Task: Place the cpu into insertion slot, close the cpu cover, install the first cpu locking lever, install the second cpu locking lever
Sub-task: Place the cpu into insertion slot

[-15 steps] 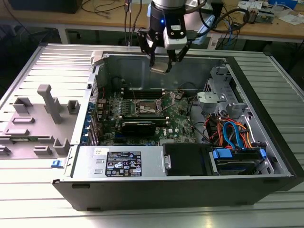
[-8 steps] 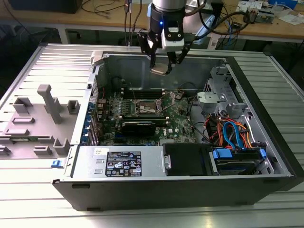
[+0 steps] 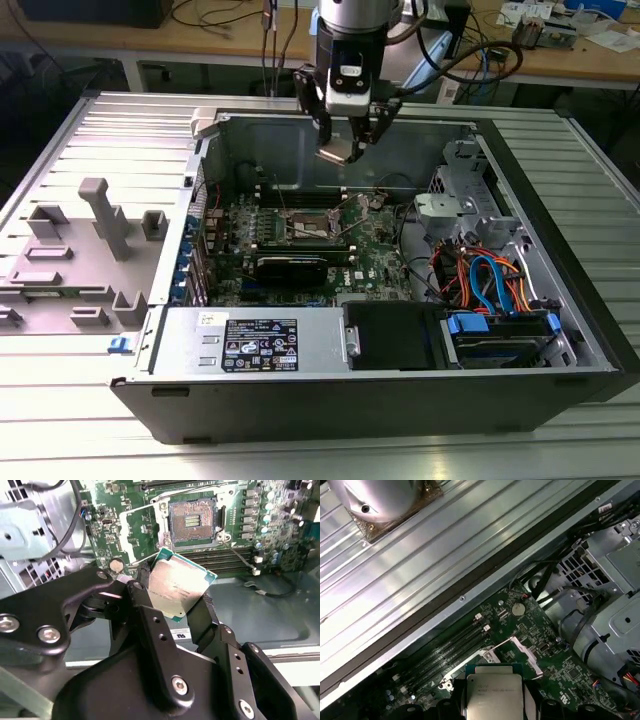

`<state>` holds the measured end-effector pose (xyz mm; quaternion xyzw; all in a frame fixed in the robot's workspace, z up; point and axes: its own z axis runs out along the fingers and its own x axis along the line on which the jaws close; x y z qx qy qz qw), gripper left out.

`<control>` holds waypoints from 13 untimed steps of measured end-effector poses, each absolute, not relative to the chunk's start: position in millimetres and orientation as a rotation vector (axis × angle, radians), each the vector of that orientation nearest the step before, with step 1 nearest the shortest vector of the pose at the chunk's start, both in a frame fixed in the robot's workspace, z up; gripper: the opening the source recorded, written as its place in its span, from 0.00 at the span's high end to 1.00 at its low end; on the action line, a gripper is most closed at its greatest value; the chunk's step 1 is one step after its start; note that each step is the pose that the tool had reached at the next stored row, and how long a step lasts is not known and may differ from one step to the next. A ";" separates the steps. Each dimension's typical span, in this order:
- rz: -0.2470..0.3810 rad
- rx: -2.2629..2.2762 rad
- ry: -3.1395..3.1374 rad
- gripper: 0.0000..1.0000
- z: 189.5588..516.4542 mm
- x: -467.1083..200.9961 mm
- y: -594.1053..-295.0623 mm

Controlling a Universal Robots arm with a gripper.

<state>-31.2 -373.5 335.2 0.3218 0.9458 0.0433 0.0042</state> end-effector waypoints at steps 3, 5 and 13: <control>0.135 1.099 2.928 0.46 332.2 -31.2 -373.5; 0.134 1.108 2.925 0.46 332.1 -31.2 -373.6; 0.135 1.109 2.924 0.46 331.9 -31.2 -373.5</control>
